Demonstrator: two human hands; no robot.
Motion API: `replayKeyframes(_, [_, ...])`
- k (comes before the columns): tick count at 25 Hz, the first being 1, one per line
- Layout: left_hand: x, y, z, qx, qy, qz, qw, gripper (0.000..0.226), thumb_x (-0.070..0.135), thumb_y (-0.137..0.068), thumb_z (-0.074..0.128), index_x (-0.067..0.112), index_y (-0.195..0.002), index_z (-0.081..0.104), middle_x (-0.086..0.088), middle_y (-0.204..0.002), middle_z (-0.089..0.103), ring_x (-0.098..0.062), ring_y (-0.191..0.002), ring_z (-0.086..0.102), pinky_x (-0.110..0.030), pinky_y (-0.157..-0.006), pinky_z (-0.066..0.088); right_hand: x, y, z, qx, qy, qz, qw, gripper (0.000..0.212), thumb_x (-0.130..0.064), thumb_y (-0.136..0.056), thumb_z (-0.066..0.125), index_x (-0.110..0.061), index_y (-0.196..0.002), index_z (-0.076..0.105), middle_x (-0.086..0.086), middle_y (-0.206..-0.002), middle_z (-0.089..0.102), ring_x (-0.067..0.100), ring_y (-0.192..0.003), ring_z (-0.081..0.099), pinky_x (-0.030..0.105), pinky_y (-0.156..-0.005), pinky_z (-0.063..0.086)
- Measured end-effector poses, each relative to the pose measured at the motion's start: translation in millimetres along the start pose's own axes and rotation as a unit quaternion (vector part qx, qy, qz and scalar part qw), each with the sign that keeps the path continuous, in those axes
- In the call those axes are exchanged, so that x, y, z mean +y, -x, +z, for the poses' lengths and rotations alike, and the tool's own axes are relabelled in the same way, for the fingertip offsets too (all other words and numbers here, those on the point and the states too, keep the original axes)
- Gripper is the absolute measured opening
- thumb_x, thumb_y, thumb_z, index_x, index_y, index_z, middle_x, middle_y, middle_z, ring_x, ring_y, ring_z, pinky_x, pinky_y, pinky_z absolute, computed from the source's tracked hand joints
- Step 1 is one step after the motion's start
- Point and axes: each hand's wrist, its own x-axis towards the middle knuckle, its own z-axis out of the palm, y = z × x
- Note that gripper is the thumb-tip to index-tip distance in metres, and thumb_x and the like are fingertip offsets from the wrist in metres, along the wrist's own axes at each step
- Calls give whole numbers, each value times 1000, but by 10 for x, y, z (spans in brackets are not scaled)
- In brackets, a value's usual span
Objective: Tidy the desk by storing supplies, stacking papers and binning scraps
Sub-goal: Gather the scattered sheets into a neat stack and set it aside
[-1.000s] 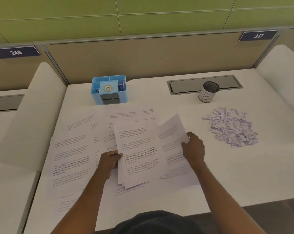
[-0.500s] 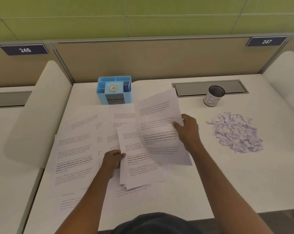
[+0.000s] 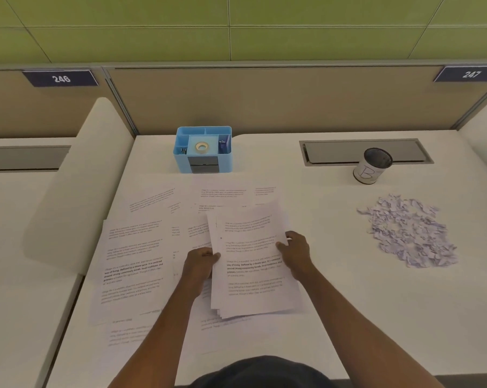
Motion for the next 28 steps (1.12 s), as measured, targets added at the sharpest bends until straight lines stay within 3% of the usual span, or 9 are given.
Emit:
replayKeyframes(4, [62,85,-25,-1,17,15,1000,18,1,-97,72,15,-95,83,-1,-93,84,-30,-96,79,-44,-89,65,23,-18,-9,15,74,-48,996,18,-12,-86,68,-11,-104,66,3,-103,73,21,-89,69,28,-72,53])
replayKeyframes(8, [186,180,-92,-1,53,33,998,17,3,-98,72,13,-107,82,-4,-103,84,-28,-99,80,-42,-89,65,72,-9,-203,11,28,-53,998,39,-27,-84,79,-17,-116,60,-4,-107,68,16,-90,68,27,-76,52])
replayKeyframes(11, [292,266,-142,-19,73,56,996,18,5,-98,74,11,-114,80,-4,-107,83,-27,-100,79,-40,-87,64,-19,51,-414,-67,-78,-42,994,50,-36,-83,81,-21,-126,60,-7,-111,72,16,-98,72,29,-78,56])
replayKeyframes(13, [377,311,-142,-28,73,72,994,20,8,-96,76,10,-116,79,-5,-108,83,-29,-102,79,-42,-88,64,-107,128,-535,-143,-144,-36,978,45,-31,-88,78,-19,-128,63,-2,-114,76,21,-104,73,31,-78,58])
replayKeyframes(15, [506,341,-89,-44,62,88,993,19,10,-96,77,10,-115,79,-6,-108,83,-30,-102,79,-46,-91,64,-202,177,-663,-171,-176,-48,968,36,-24,-91,74,-14,-125,67,5,-117,75,27,-107,73,42,-87,59])
replayKeyframes(17, [715,467,92,-67,43,121,989,18,10,-96,77,10,-114,79,-5,-107,83,-26,-101,80,-46,-92,64,-220,225,-919,-136,-211,-62,966,30,-17,-92,71,-10,-122,70,9,-116,75,31,-105,73,47,-92,58])
replayKeyframes(21, [1116,657,425,-93,11,195,976,19,13,-96,77,15,-114,81,3,-109,83,-17,-102,79,-36,-93,62,-316,336,-1322,-53,-219,-112,968,24,-12,-91,73,-8,-114,75,8,-108,78,27,-100,74,40,-89,59])
replayKeyframes(24, [1172,694,471,-76,2,218,973,18,17,-95,79,19,-112,82,8,-108,83,-10,-101,79,-31,-96,59,-373,436,-1385,-41,-198,-146,968,25,-14,-90,75,-12,-114,75,3,-108,78,21,-100,75,29,-85,59])
replayKeyframes(28, [1203,746,572,-99,-18,228,968,24,22,-93,82,30,-116,80,13,-113,82,-9,-107,77,-31,-97,59,-297,490,-1520,-60,-175,-162,969,28,-14,-90,75,-14,-118,74,1,-111,77,23,-103,74,39,-92,58])
